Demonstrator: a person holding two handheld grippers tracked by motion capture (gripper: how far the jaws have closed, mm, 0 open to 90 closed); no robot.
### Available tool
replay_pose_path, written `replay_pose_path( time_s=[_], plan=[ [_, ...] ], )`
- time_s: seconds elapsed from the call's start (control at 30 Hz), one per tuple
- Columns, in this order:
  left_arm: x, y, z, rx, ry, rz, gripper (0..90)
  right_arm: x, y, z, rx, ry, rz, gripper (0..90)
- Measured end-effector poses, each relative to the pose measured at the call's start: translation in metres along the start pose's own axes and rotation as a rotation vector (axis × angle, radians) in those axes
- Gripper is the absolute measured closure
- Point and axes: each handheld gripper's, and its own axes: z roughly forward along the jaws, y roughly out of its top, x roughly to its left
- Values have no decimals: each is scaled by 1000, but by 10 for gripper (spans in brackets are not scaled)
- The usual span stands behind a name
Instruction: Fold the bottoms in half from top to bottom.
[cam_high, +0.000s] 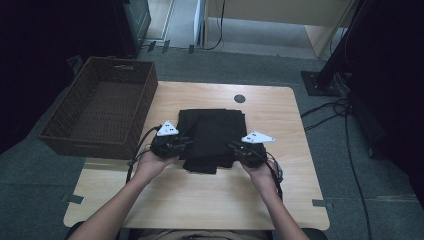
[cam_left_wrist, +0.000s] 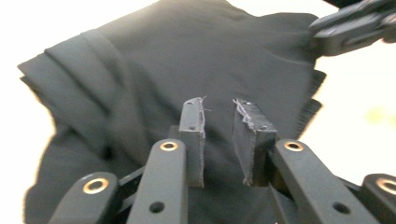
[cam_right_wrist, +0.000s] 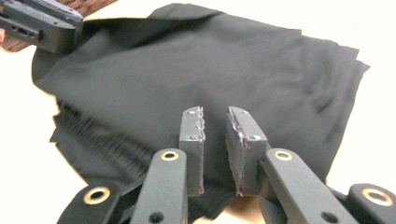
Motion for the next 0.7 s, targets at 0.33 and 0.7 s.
replay_pose_path(
  time_s=[0.33,0.7],
  plan=[
    [30,0,25,71,47,-33,636,-29,4,28,33,-36,67,703],
    [39,-34,28,115,19,-114,866,-27,-22,37,106,-44,49,684]
  ],
)
